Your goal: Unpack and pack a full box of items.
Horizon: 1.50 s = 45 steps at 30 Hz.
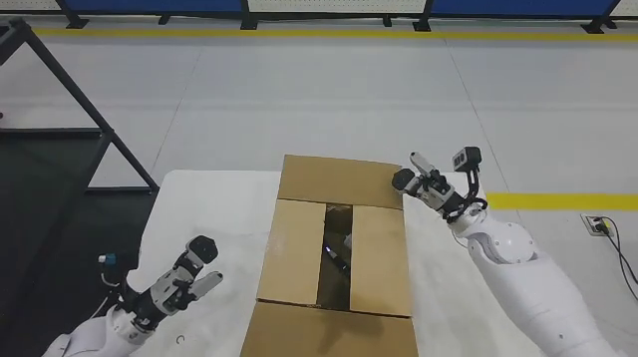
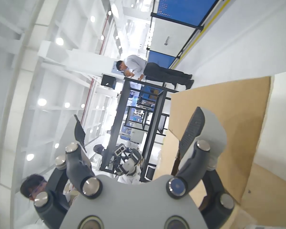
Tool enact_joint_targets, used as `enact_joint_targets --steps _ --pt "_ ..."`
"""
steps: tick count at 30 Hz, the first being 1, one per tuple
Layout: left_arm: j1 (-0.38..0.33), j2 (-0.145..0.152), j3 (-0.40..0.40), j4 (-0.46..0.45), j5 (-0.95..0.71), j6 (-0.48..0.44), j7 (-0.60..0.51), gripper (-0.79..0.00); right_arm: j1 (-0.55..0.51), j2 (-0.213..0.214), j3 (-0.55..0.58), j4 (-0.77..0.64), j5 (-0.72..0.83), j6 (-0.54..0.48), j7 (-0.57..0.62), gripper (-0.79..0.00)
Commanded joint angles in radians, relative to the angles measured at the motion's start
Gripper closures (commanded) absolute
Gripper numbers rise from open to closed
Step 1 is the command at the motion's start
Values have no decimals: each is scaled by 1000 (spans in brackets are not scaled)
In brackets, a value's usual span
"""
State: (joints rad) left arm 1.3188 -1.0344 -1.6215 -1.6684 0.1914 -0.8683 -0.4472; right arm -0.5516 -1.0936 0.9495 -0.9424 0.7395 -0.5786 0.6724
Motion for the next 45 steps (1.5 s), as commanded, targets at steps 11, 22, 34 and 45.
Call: enact_joint_targets --steps 11,22,34,45 --pt "-221 5 202 -68 -127 355 -329 -785 -340 90 293 -245 65 -50 137 -785" --pt "-309 -7 315 -28 -152 468 -406 -785 -444 106 368 -320 30 18 133 -785" --pt "-387 -20 396 -1 -295 579 -497 -785 -462 99 366 -340 46 52 125 -785" --pt "-658 -97 689 228 -347 689 -539 -785 -564 100 438 -362 150 11 235 -785"
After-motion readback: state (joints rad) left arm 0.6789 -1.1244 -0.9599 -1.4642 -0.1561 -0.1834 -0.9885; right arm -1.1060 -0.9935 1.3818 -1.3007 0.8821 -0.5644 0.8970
